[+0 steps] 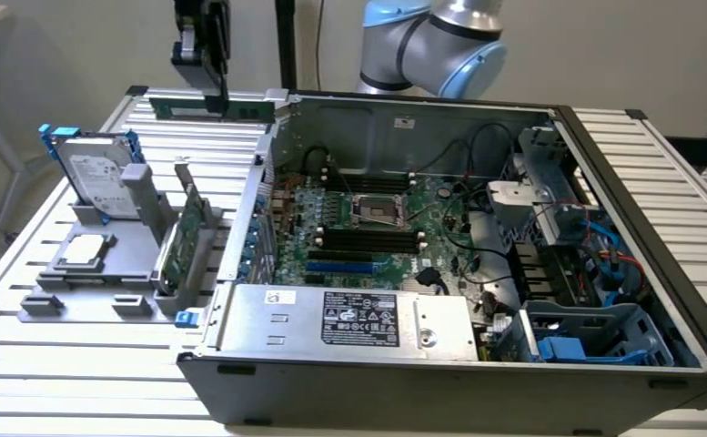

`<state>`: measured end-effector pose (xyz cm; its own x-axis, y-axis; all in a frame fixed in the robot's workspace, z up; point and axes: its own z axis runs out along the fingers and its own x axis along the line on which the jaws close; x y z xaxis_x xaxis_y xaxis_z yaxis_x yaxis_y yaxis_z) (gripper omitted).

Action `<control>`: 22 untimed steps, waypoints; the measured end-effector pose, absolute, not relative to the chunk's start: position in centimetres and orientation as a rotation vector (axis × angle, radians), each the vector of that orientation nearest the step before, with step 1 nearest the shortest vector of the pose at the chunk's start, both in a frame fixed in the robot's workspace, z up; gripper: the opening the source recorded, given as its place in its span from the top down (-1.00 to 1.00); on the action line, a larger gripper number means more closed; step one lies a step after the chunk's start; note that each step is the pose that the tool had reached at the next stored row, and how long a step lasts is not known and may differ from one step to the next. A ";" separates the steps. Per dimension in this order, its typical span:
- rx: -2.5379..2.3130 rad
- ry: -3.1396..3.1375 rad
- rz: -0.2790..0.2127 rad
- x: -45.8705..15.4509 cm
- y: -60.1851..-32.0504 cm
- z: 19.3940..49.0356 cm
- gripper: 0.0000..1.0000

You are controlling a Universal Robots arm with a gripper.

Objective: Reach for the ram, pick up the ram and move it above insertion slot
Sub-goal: 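Pick up the ram and move it above insertion slot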

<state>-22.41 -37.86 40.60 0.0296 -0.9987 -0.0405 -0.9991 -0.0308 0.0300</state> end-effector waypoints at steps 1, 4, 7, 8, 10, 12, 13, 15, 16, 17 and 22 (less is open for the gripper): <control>-2.249 2.182 0.080 -22.0 -37.8 40.6 0.73; -2.246 2.180 0.084 -20.8 -37.7 40.6 0.73; -2.245 2.178 0.089 -19.6 -37.5 40.6 0.73; -2.244 2.177 0.091 -19.2 -37.5 40.6 0.73; -2.243 2.176 0.093 -18.3 -37.4 40.6 0.73; -2.242 2.175 0.096 -17.3 -37.3 40.6 0.73; -2.242 2.175 0.096 -16.9 -37.3 40.6 0.73; -2.241 2.174 0.098 -16.0 -37.2 40.6 0.73; -2.241 2.174 0.099 -15.5 -37.2 40.6 0.73; -2.241 2.174 0.099 -15.1 -37.1 40.5 0.73; -2.240 2.173 0.101 -12.8 -37.1 40.4 0.73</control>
<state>-12.81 -37.07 40.38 0.0295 -0.9978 -0.0596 -0.9990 -0.0314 0.0313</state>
